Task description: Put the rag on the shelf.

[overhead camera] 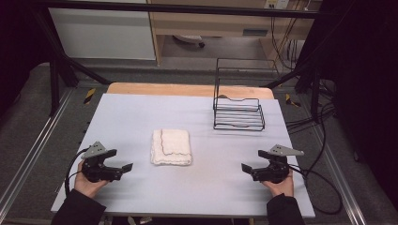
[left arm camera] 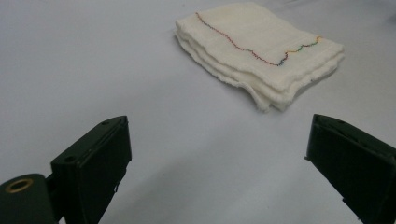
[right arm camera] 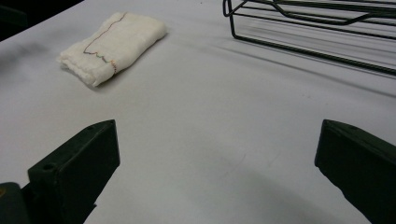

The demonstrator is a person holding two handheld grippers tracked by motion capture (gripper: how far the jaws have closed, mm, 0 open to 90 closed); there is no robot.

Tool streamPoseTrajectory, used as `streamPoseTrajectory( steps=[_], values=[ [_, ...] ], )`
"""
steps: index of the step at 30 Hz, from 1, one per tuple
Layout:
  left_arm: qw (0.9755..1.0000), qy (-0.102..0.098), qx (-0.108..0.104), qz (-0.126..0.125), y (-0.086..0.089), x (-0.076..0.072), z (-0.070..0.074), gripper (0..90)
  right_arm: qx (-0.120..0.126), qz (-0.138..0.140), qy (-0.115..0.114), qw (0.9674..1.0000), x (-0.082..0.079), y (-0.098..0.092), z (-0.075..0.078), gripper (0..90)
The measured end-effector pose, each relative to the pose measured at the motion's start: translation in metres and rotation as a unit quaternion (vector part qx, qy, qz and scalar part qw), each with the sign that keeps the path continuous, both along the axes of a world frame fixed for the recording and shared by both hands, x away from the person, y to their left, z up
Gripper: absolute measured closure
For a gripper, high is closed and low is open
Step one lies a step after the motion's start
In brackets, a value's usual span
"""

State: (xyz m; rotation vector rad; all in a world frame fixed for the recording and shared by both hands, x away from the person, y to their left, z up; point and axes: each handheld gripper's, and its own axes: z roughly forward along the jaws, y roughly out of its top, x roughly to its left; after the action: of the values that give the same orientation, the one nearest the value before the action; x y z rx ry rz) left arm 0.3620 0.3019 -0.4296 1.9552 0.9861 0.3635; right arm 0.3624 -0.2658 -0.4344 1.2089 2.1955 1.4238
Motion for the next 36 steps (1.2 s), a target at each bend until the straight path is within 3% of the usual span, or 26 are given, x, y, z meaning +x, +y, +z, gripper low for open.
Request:
streamPoseTrajectory(
  steps=[14, 23, 28, 36],
  values=[
    [0.9999, 0.006, 0.005, 0.007, -0.015, 0.000, 0.004, 8.9, -0.007, -0.007, 0.005, 0.9999, 0.000, 0.004, -0.001, 0.6],
    [0.9999, 0.013, 0.008, 0.008, -0.042, 0.005, 0.015, 13.7, -0.012, -0.009, 0.004, 0.9999, 0.000, 0.006, -0.002, 0.6],
    [0.9992, 0.020, 0.031, 0.017, -0.063, 0.011, 0.015, 23.1, -0.011, -0.009, 0.006, 0.9999, 0.000, 0.007, -0.002, 0.6],
    [0.9975, 0.055, 0.032, 0.030, -0.088, 0.029, 0.001, 36.6, -0.016, -0.006, 0.008, 0.9998, 0.000, 0.012, -0.002, 1.1]
  ],
)
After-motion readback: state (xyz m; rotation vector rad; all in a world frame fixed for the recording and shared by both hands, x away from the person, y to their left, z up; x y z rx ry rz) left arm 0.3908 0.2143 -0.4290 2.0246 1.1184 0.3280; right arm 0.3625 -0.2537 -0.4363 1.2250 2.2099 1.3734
